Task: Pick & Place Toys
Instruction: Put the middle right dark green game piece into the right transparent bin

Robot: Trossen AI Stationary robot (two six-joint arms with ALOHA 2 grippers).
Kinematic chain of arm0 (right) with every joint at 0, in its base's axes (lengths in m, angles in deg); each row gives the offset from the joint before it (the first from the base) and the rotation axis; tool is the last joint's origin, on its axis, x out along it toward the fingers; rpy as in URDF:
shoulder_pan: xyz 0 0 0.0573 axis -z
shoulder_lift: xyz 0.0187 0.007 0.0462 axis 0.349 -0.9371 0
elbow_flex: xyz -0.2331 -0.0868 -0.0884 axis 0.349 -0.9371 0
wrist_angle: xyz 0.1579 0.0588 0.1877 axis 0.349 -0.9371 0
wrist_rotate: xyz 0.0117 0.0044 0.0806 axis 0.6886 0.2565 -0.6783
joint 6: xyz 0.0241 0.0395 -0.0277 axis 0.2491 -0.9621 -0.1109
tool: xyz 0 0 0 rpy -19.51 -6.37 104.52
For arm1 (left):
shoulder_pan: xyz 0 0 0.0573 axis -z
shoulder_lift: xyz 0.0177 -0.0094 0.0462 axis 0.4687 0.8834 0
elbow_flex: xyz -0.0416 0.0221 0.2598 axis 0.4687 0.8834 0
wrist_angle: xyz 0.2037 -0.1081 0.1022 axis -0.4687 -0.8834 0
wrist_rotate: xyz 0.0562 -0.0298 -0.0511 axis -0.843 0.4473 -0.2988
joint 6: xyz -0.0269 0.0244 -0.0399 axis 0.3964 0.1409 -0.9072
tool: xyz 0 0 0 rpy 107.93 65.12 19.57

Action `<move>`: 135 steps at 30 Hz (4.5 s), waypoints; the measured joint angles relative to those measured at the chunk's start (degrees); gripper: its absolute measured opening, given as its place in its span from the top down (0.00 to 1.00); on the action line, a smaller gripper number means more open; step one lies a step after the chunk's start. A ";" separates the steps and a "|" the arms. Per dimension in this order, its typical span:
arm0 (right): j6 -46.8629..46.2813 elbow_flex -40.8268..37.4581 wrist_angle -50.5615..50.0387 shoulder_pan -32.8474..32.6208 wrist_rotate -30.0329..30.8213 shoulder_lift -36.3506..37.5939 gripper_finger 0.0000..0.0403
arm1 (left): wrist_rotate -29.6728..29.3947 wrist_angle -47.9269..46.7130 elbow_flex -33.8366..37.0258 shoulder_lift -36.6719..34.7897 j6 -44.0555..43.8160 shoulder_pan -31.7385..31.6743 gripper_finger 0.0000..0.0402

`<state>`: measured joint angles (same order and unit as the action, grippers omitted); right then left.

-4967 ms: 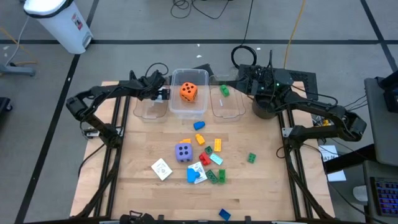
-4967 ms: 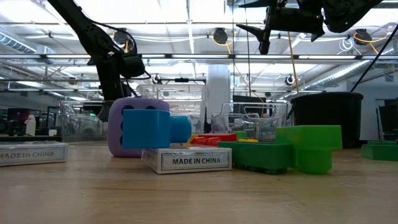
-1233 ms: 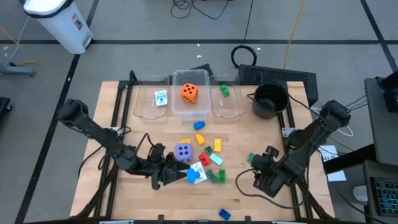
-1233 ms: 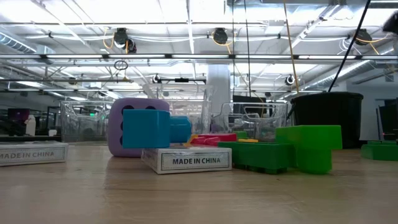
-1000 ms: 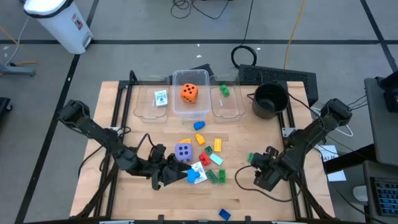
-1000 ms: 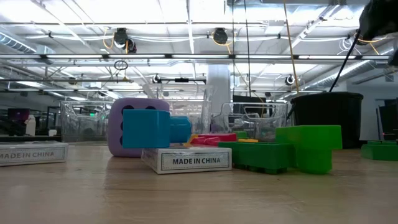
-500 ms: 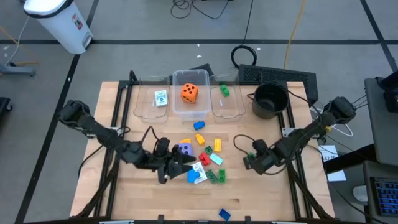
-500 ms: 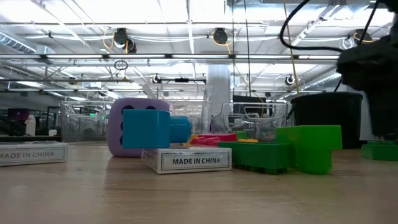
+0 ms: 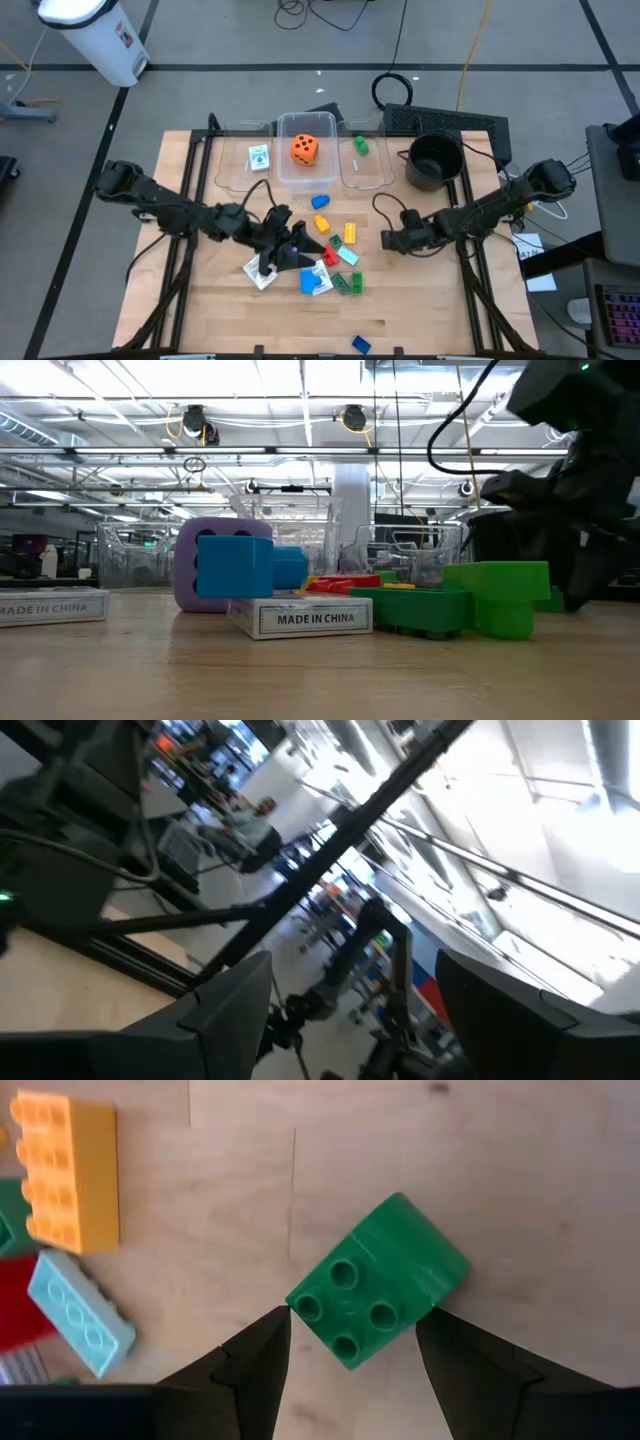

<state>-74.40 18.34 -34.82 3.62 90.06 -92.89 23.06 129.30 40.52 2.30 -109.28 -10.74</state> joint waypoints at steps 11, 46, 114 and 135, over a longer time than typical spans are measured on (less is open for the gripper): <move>18.63 -0.04 0.63 12.91 -5.39 0.00 0.48 | 17.52 0.00 0.00 0.00 -4.33 -8.29 0.30; 33.87 -0.04 -7.74 23.52 -5.57 11.43 0.65 | 24.79 0.09 0.00 0.00 -8.52 -16.81 0.30; -0.95 36.32 -55.73 2.86 25.28 -10.08 0.70 | 37.01 -2.72 -0.04 -5.35 -8.91 -23.95 0.30; 0.85 11.50 -24.67 8.11 20.98 -3.10 0.27 | 38.36 -2.51 -0.02 -5.33 -9.88 -24.75 0.30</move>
<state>-73.55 29.84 -59.50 11.73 111.03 -95.99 61.41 126.79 40.50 -3.03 -119.16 -35.50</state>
